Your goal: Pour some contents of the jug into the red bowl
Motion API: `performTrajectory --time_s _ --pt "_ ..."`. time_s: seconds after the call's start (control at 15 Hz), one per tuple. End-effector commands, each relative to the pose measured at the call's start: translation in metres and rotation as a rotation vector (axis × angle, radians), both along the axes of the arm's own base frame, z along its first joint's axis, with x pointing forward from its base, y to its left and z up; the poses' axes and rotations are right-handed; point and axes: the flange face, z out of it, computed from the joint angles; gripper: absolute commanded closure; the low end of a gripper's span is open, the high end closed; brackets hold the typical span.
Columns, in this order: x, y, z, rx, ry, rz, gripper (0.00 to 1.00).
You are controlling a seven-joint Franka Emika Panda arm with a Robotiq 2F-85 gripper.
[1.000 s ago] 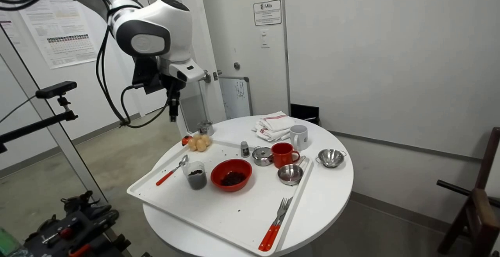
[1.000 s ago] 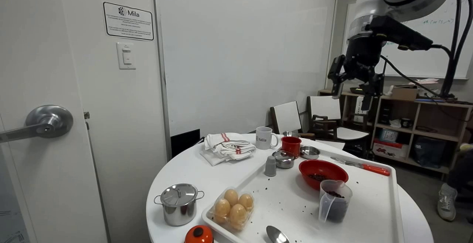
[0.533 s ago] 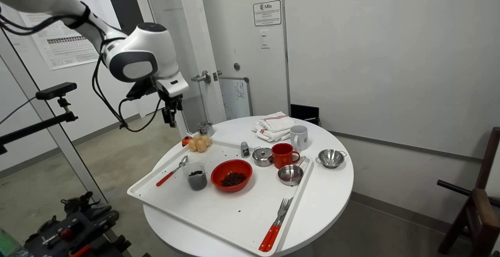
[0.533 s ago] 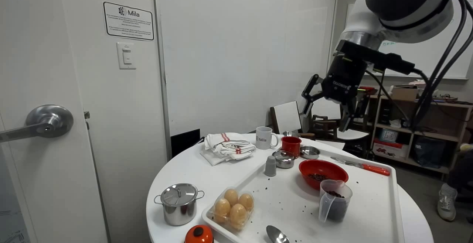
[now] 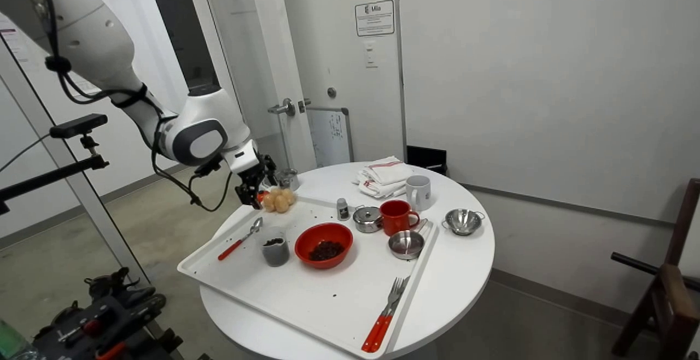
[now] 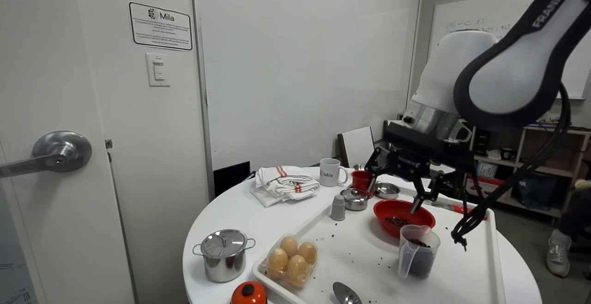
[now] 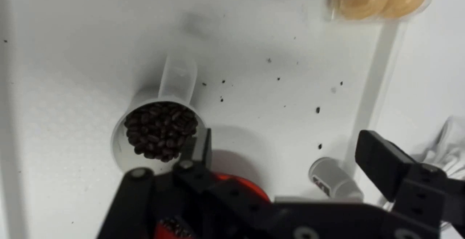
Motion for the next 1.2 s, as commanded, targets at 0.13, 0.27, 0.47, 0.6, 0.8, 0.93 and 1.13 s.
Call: performTrajectory --time_s 0.13,0.27,0.47,0.6,0.8,0.93,1.13 --pt "0.005 -0.005 -0.025 -0.095 0.021 -0.103 0.00" --pt "0.008 0.000 -0.030 -0.114 0.017 -0.120 0.00" --pt "0.005 0.002 -0.028 -0.101 0.061 -0.109 0.00" --pt "0.000 0.001 -0.028 -0.087 0.097 -0.110 0.00" --pt "-0.004 0.005 -0.028 -0.075 0.125 -0.114 0.00" --pt "-0.006 0.008 -0.028 -0.065 0.137 -0.116 0.00" --pt "-0.005 0.015 -0.046 -0.059 0.161 -0.153 0.00"
